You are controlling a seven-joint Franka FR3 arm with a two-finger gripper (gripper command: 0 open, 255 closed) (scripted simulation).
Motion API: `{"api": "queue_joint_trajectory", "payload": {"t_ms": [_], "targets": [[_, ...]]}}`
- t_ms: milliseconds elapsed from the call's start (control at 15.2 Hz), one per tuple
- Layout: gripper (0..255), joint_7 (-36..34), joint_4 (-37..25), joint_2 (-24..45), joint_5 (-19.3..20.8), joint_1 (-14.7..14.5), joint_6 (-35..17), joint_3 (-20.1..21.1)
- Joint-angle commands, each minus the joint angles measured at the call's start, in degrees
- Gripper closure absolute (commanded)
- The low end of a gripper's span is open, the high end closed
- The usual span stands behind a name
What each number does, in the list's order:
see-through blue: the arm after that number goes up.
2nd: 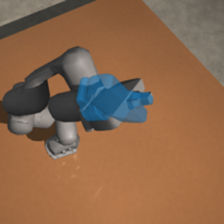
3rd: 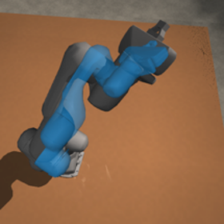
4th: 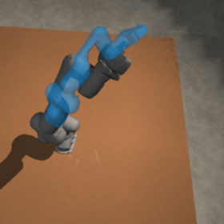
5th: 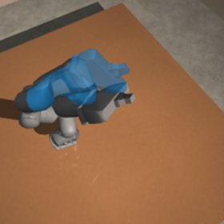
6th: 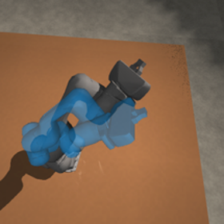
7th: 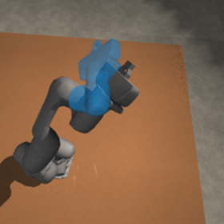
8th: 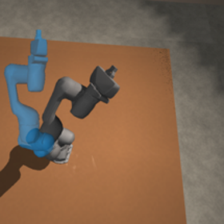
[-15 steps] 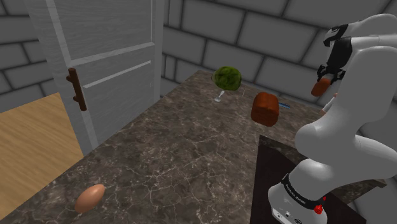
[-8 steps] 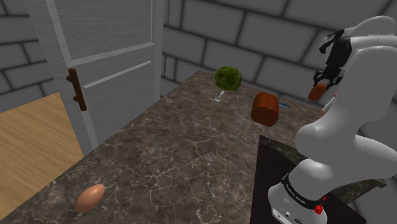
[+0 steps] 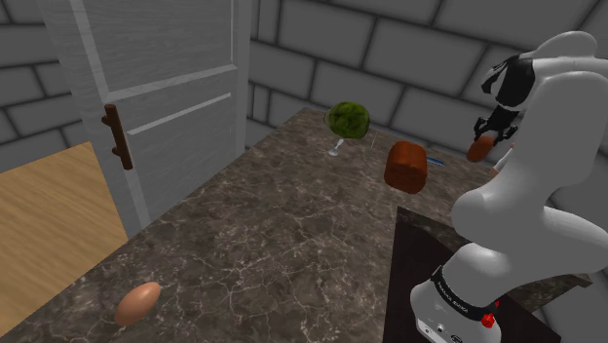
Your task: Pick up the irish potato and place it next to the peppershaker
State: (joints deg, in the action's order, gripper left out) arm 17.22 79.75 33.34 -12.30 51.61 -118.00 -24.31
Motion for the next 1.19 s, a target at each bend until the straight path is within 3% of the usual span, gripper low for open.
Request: {"api": "queue_joint_trajectory", "payload": {"t_ms": [0, 1122], "targets": [[255, 0.2, 1.1, 0.3, -0.2, 0.0, -1.4, 0.1], [255, 1.4, 6.3, 5.4, -2.5, 0.5, -11.5, 1.7]]}}
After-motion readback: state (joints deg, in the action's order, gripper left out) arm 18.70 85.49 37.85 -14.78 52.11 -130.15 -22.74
